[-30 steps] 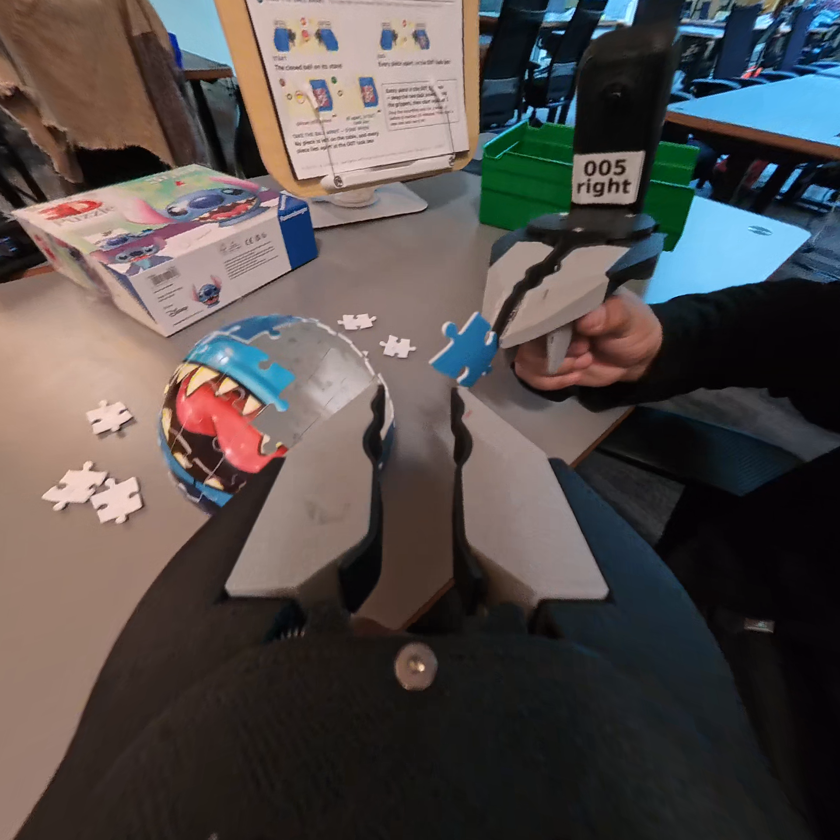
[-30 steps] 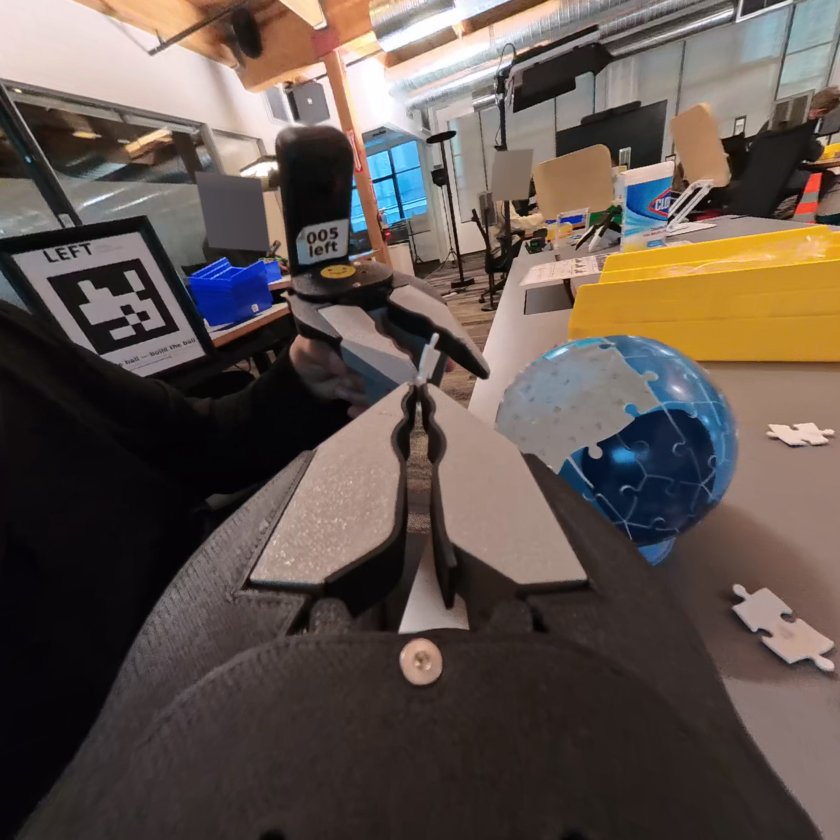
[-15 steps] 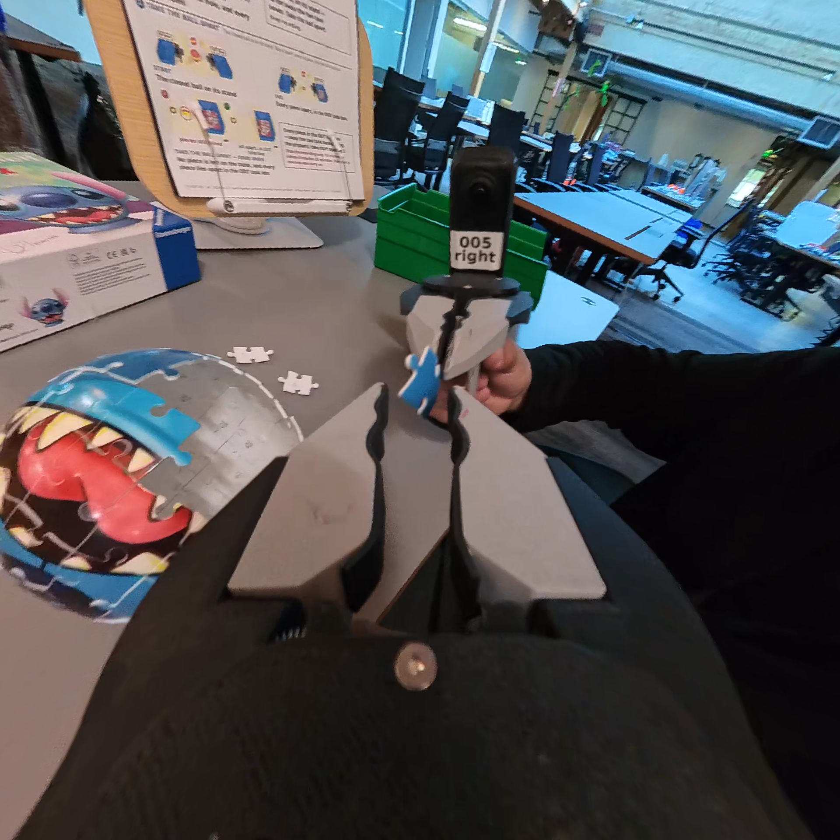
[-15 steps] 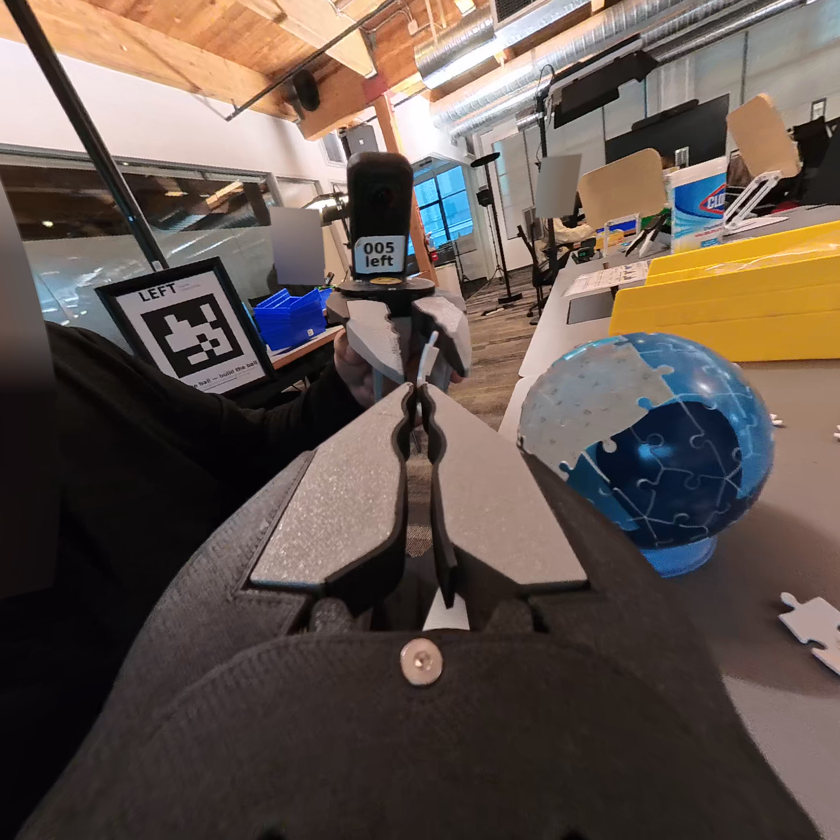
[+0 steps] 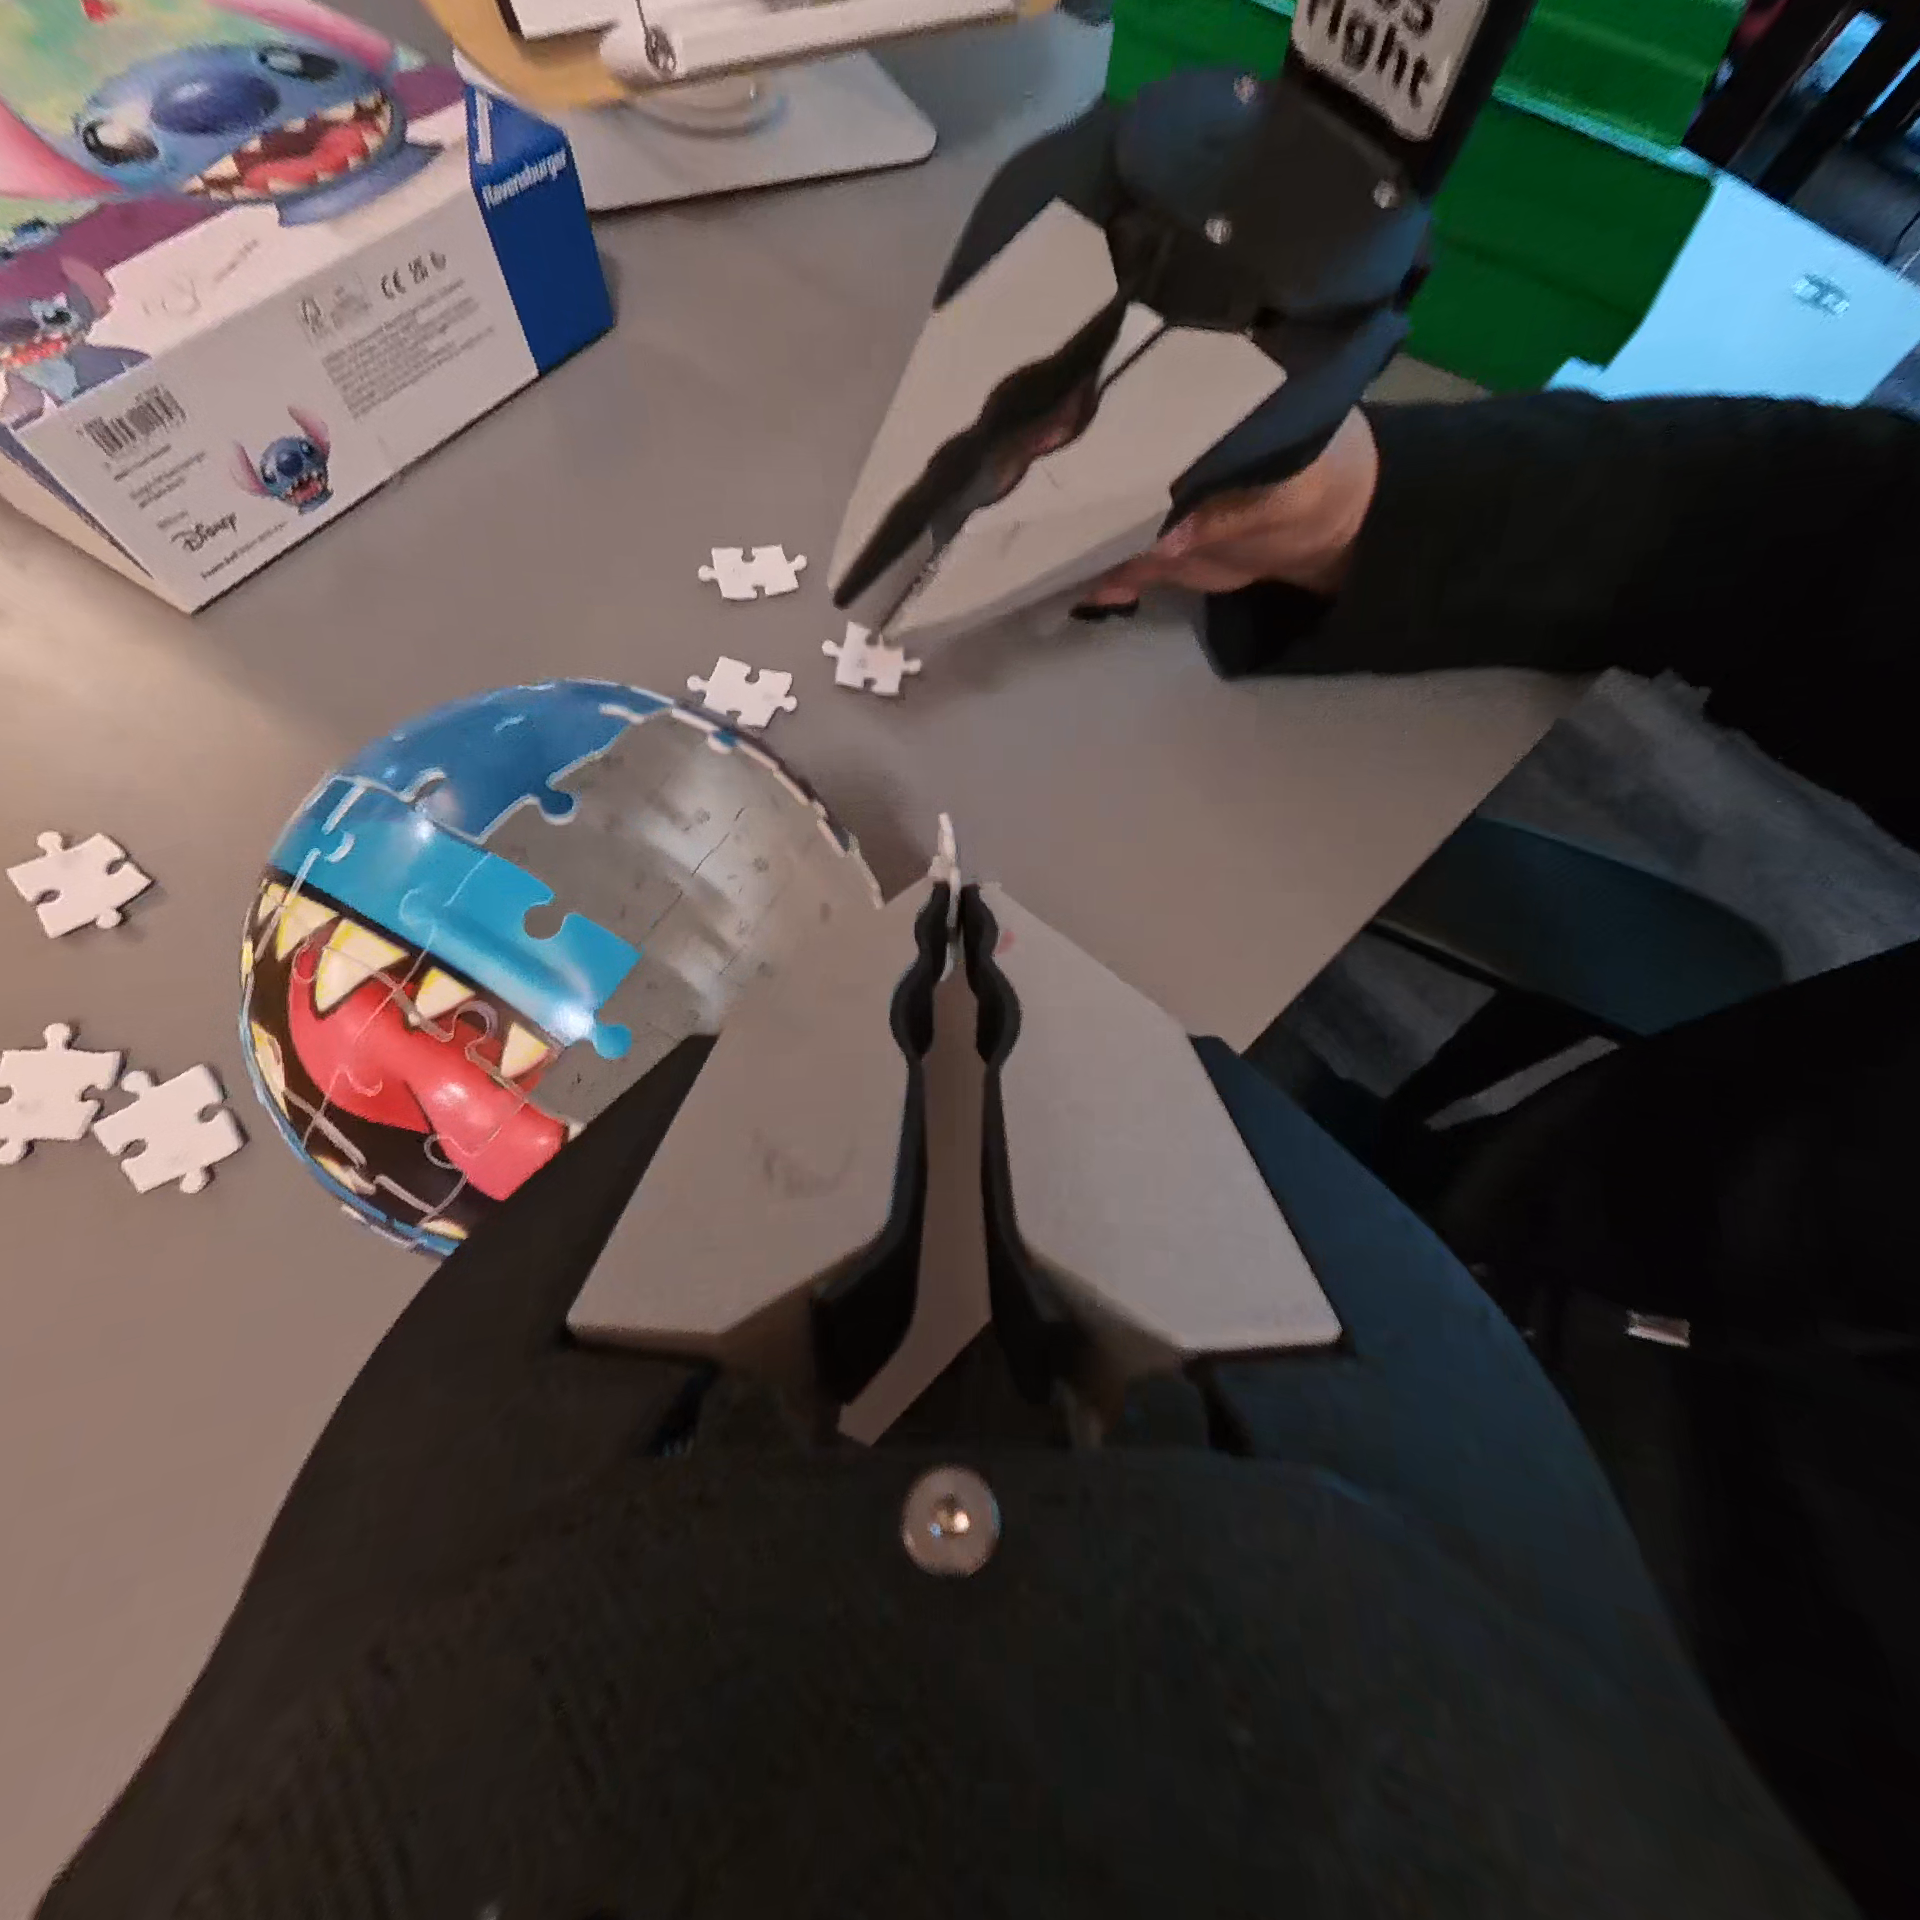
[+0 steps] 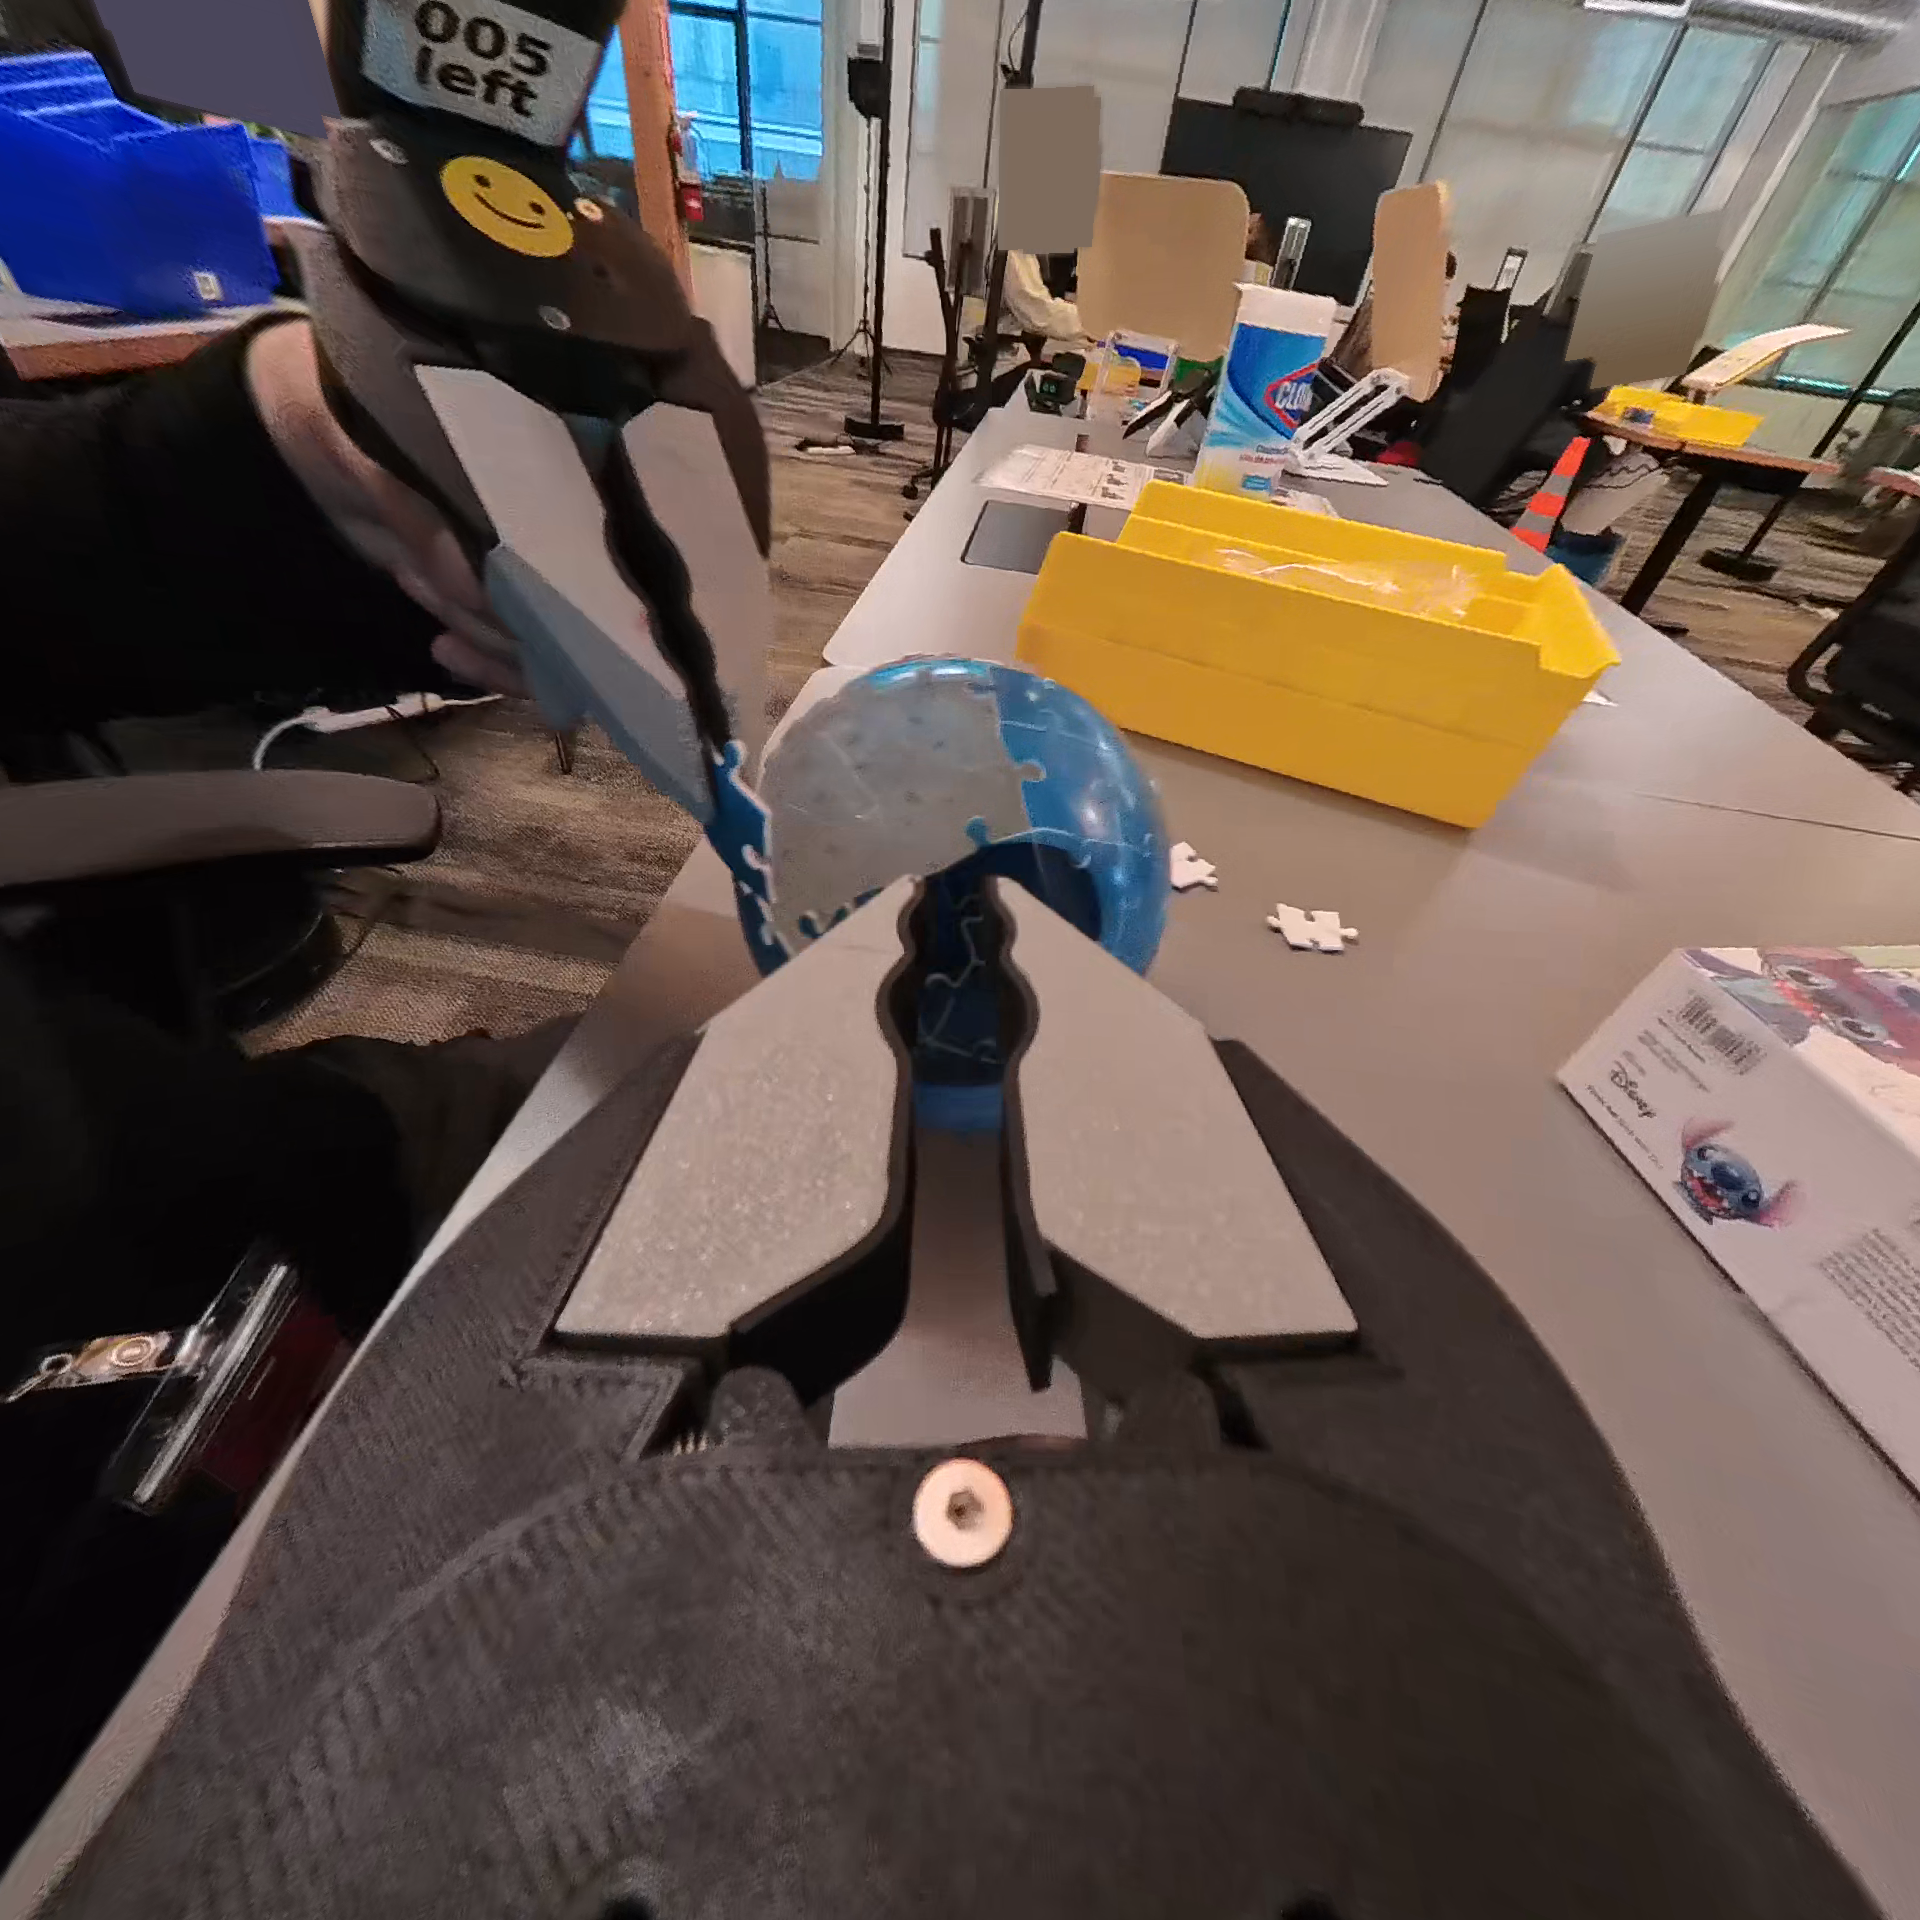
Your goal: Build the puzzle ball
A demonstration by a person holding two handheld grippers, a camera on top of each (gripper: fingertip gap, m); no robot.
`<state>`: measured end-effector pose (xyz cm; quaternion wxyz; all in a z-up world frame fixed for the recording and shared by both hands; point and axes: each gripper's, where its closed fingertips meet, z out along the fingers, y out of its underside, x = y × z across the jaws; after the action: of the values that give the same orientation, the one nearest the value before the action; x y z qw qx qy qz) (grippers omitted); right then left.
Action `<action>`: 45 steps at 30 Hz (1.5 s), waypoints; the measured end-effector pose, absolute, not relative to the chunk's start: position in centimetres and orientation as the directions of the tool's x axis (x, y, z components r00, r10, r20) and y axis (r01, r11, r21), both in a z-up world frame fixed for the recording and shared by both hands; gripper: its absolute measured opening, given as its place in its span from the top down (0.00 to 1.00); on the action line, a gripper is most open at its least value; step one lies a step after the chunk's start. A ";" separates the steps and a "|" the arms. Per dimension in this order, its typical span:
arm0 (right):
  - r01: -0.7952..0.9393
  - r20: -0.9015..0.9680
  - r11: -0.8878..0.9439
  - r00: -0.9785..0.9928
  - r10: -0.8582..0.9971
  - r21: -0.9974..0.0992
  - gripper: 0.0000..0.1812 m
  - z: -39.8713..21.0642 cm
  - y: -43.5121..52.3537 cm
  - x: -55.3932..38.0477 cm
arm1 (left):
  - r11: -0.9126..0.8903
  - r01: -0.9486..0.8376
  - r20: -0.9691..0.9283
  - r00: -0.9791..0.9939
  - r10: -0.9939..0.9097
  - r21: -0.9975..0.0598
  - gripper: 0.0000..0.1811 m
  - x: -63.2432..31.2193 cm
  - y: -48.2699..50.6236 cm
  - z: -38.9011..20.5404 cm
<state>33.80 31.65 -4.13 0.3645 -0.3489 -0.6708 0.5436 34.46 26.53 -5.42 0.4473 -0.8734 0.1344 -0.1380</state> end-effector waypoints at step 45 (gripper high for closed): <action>0.100 0.271 0.606 -0.828 0.490 -0.789 0.85 -6.2 26.6 33.1 | -0.715 -0.166 0.109 0.941 -0.322 -0.679 1.00 33.8 27.1 -7.5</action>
<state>33.08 26.56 -6.21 0.2381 -0.1709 -0.8638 0.4097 33.79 27.07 -7.55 0.3533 -0.9195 0.1325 -0.1104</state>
